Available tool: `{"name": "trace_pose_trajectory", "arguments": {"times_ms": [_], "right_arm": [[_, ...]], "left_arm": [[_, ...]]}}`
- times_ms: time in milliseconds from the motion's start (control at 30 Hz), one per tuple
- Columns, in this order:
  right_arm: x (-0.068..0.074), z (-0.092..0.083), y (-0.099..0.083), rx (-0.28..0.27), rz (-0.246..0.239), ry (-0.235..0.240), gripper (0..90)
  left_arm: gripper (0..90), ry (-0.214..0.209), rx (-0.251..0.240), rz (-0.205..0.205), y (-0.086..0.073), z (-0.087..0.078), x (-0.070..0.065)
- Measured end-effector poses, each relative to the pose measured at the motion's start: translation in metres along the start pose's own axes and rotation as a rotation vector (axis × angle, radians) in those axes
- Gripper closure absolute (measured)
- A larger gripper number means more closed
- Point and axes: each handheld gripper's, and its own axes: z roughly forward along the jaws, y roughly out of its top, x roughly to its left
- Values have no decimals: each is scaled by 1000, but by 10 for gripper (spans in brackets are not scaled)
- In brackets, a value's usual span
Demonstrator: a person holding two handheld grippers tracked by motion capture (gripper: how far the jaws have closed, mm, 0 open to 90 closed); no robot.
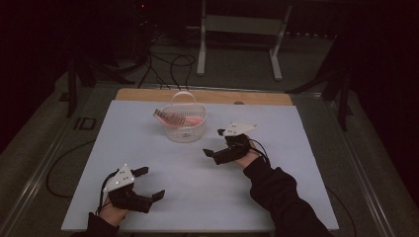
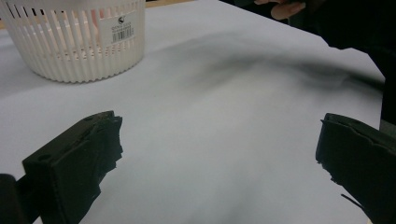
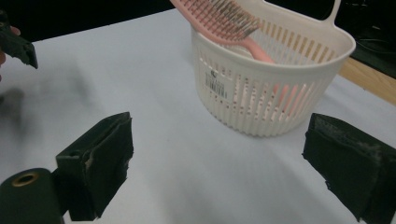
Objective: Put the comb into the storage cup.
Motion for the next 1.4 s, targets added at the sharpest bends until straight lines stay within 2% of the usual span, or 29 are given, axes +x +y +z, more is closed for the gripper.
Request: {"name": "trace_pose_trajectory", "arguments": {"times_ms": [133,500,933,1067,1200,1400], "right_arm": [[1,-3,-6,3,-9,-3,84],[1,-17,-37,3,38,-31,84],[2,-37,-64,8,55,-58,84],[1,-46,-70,6,71,-71,84],[-1,-55,-77,-3,105,-84,85],[0,-71,-86,-4,108,-99,85]], "left_arm": [[0,-1,0,0,0,0,0],[0,-6,4,4,0,0,0],[0,-12,3,4,0,0,0],[0,-5,5,22,-1,0,-1],[0,-7,5,20,-1,0,-1],[0,-9,7,11,-1,1,0]]}}
